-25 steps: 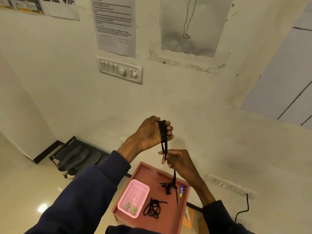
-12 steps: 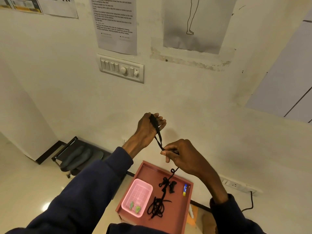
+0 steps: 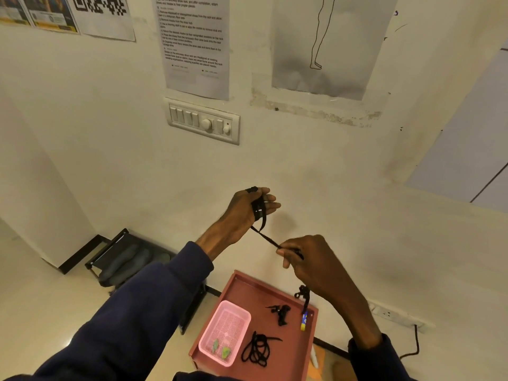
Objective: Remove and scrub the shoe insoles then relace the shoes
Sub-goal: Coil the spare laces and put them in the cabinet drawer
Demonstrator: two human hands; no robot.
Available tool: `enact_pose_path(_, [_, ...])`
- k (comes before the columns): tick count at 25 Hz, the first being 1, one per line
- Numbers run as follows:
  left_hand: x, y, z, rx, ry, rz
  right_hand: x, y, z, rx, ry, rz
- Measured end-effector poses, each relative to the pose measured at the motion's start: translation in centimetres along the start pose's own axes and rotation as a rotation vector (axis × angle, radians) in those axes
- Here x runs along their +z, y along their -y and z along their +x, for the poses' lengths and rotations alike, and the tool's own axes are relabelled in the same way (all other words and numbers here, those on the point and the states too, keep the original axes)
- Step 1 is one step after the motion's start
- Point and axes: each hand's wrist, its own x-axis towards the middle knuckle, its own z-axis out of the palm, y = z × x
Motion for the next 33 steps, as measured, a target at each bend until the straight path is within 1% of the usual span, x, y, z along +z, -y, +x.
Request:
enact_pose_path(1, [0.1, 0.1, -0.5, -0.042, 0.027, 0.085, -0.6, -0.1, 0.6, -0.034, -0.066, -0.058])
enact_pose_path(3, [1.0, 0.5, -1.8, -0.174, 0.097, 0.177, -1.8, 0.0, 2.3, -0.104, -0.189, -0.185])
enact_pose_path(5, [1.6, 0.9, -2.8, -0.303, 0.207, 0.257, -2.3, 0.2, 4.2, -0.149, -0.264, -0.249])
enact_pose_path(6, [1.9, 1.1, -3.3, -0.356, 0.273, 0.285, -2.2, -0.1, 5.0, -0.173, -0.293, -0.237])
enact_pose_path(7, [2.1, 1.4, -3.6, -0.402, 0.335, 0.279, -2.0, -0.4, 5.6, -0.187, -0.305, -0.171])
enact_pose_path(8, [2.1, 1.6, -3.8, -0.446, 0.386, 0.237, -1.6, -0.9, 6.1, -0.182, -0.298, -0.043])
enact_pose_path(10, [2.0, 1.5, -4.0, -0.529, 0.454, 0.076, -0.6, -2.0, 6.5, -0.102, -0.216, 0.242])
enact_pose_path(11, [1.9, 1.2, -4.1, -0.544, 0.468, -0.007, 0.4, -2.4, 6.1, -0.051, -0.173, 0.334])
enact_pose_path(13, [1.4, 0.5, -3.9, -0.507, 0.421, -0.14, 2.9, -2.7, 4.5, 0.038, -0.111, 0.445])
enact_pose_path(15, [0.9, 0.1, -3.5, -0.43, 0.297, -0.234, 5.4, -2.1, 2.3, 0.098, -0.078, 0.54])
enact_pose_path(19, [0.4, 0.2, -2.4, -0.207, 0.072, -0.405, 8.5, -0.3, -0.3, 0.139, -0.013, 0.661])
enact_pose_path(21, [0.4, -0.1, -1.8, -0.122, 0.029, -0.457, 9.0, 0.5, -0.9, 0.138, 0.015, 0.667])
enact_pose_path(23, [0.6, -0.9, -1.3, -0.072, 0.023, -0.487, 9.0, 1.2, -1.4, 0.134, -0.001, 0.676])
enact_pose_path(25, [0.6, -1.6, -1.1, -0.044, 0.027, -0.451, 8.6, 1.7, -1.8, 0.129, -0.075, 0.653])
enact_pose_path(26, [0.5, -1.9, -1.1, -0.042, 0.031, -0.391, 8.1, 2.0, -1.9, 0.127, -0.122, 0.627])
enact_pose_path(28, [0.1, -2.1, -1.7, -0.089, 0.044, -0.185, 6.5, 2.2, -1.6, 0.085, -0.242, 0.508])
enact_pose_path(31, [0.1, -1.6, -3.2, -0.255, 0.093, 0.124, 3.3, 1.8, -0.1, -0.104, -0.41, 0.137])
enact_pose_path(33, [0.2, -1.2, -4.3, -0.337, 0.157, 0.231, 1.7, 1.5, 1.4, -0.239, -0.447, -0.085])
